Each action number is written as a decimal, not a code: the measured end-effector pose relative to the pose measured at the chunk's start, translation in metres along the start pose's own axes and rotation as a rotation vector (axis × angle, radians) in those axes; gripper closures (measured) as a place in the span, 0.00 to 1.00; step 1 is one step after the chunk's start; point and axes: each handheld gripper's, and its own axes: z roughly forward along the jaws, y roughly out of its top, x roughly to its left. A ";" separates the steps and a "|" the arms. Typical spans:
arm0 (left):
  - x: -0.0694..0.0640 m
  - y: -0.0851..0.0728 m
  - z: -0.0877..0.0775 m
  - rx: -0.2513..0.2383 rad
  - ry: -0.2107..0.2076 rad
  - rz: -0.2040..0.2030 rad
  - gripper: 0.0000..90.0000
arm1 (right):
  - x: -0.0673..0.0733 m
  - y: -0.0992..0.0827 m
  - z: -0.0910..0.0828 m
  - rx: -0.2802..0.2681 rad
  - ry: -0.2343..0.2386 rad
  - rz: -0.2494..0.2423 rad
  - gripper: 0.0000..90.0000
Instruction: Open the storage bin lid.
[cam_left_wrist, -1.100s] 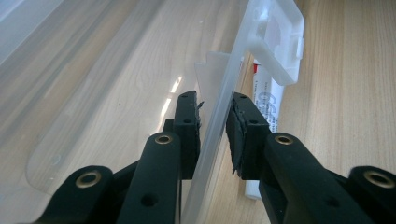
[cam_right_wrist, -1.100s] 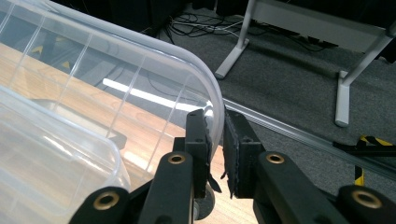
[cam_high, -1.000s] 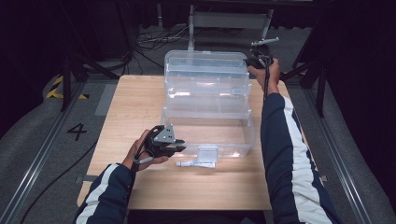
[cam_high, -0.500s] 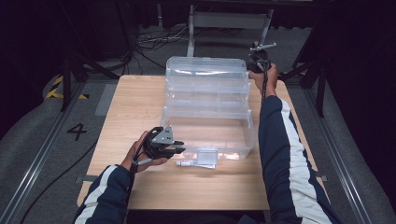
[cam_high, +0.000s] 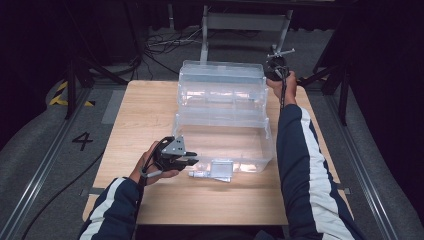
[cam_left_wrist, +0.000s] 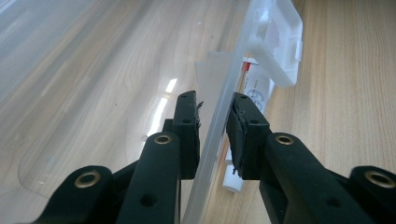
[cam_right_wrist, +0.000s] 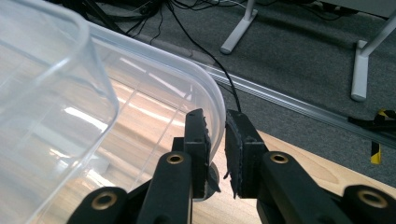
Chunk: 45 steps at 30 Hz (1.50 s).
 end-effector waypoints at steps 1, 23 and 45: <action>0.000 0.000 0.000 0.000 0.002 -0.001 0.83 | 0.001 0.000 0.000 0.002 -0.005 0.000 0.88; -0.005 0.005 0.003 0.014 0.015 0.015 0.85 | -0.001 0.000 -0.064 -0.095 -0.029 -0.038 0.80; -0.006 0.005 0.003 0.020 0.017 0.015 0.85 | 0.009 -0.041 -0.149 -0.201 0.046 -0.127 0.77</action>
